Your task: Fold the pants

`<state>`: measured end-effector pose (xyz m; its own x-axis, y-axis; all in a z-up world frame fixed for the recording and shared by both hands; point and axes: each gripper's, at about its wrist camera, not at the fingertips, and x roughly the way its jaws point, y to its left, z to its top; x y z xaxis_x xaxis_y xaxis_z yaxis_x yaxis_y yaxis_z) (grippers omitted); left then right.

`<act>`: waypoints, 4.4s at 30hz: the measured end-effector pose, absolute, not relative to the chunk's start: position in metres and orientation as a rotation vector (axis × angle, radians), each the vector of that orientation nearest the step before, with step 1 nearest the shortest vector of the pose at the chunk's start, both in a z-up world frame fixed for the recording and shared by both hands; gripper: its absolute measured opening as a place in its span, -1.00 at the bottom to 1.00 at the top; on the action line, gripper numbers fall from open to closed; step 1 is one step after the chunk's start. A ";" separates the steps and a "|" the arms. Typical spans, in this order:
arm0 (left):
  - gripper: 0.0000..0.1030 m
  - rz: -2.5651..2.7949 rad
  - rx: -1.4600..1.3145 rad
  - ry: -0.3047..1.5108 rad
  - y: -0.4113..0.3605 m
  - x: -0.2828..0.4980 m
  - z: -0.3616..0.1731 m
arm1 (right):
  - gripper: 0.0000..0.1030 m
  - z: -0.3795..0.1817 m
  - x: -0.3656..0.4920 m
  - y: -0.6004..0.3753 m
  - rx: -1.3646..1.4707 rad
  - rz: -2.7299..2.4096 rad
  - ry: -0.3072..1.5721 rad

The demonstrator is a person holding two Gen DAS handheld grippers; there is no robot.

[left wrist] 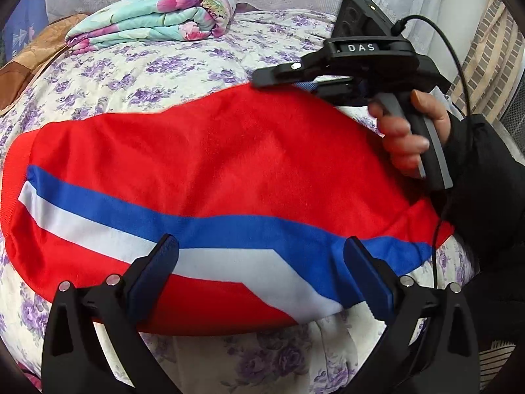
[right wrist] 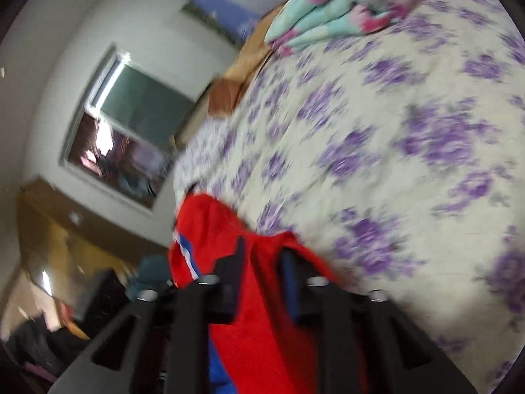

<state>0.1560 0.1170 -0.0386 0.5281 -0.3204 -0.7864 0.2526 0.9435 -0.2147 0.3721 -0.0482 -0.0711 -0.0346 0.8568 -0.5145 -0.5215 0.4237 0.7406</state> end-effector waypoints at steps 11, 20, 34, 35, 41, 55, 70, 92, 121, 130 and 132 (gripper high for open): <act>0.90 -0.338 -0.078 0.946 0.117 0.155 -0.039 | -0.80 -0.079 0.390 -0.059 0.389 1.052 1.155; 0.90 -0.139 -0.099 0.906 0.156 0.159 -0.024 | -0.09 -0.038 0.394 -0.062 0.209 0.884 1.030; 0.84 0.017 -0.120 0.926 0.187 0.159 -0.036 | -0.66 -0.050 0.329 -0.066 0.288 0.838 1.102; 0.84 0.014 -0.128 0.921 0.186 0.159 -0.033 | -0.34 -0.033 0.317 -0.078 0.293 0.841 1.044; 0.85 -0.150 -0.165 0.843 0.153 0.145 -0.006 | 0.13 0.032 0.191 -0.220 0.382 0.577 0.695; 0.85 -0.439 -0.072 0.929 0.021 0.146 -0.032 | 0.42 -0.068 0.069 -0.366 0.739 0.112 0.650; 0.85 -0.382 -0.141 0.936 0.050 0.141 -0.041 | -0.61 -0.019 0.097 -0.303 0.231 0.013 0.548; 0.90 -0.307 -0.211 0.868 0.100 0.122 -0.033 | -0.04 0.002 0.127 -0.113 -0.323 0.493 0.643; 0.90 -0.298 -0.210 0.874 0.102 0.119 -0.032 | -0.81 -0.034 0.130 -0.054 -0.467 0.680 0.699; 0.90 -0.204 -0.366 0.792 0.156 0.099 -0.009 | 0.21 -0.033 0.120 -0.064 -0.408 0.688 0.642; 0.90 -0.155 -0.462 0.792 0.188 0.096 -0.010 | 0.21 -0.022 0.110 -0.071 -0.365 0.697 0.605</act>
